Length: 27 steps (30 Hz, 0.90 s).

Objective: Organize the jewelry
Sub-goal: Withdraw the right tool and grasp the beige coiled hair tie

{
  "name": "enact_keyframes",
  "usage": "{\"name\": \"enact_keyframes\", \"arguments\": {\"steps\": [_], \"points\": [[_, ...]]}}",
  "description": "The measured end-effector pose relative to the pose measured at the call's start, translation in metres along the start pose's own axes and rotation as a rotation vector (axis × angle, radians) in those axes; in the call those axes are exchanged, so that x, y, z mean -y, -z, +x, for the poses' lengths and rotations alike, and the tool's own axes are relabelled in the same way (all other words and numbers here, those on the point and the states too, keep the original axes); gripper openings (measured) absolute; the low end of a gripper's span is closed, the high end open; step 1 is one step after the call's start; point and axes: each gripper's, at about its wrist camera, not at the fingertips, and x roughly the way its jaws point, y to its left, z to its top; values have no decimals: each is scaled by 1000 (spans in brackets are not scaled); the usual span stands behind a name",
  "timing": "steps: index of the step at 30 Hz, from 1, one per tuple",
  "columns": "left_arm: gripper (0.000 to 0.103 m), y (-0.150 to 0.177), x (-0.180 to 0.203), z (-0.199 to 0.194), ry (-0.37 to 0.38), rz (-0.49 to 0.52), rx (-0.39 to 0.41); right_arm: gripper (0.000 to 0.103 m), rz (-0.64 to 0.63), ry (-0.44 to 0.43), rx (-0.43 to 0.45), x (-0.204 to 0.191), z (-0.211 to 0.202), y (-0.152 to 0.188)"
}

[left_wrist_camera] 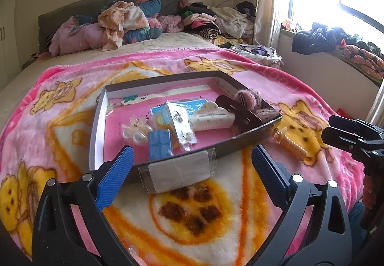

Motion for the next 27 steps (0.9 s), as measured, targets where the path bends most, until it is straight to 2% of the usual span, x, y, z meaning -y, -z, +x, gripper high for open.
{"name": "enact_keyframes", "arguments": {"steps": [16, 27], "points": [[91, 24, 2, 3, -37, -17, -33, 84, -26, 54, -57, 14, 18, 20], [91, 35, -10, 6, -58, -52, -54, 84, -15, 85, -142, 30, 44, 31]]}}
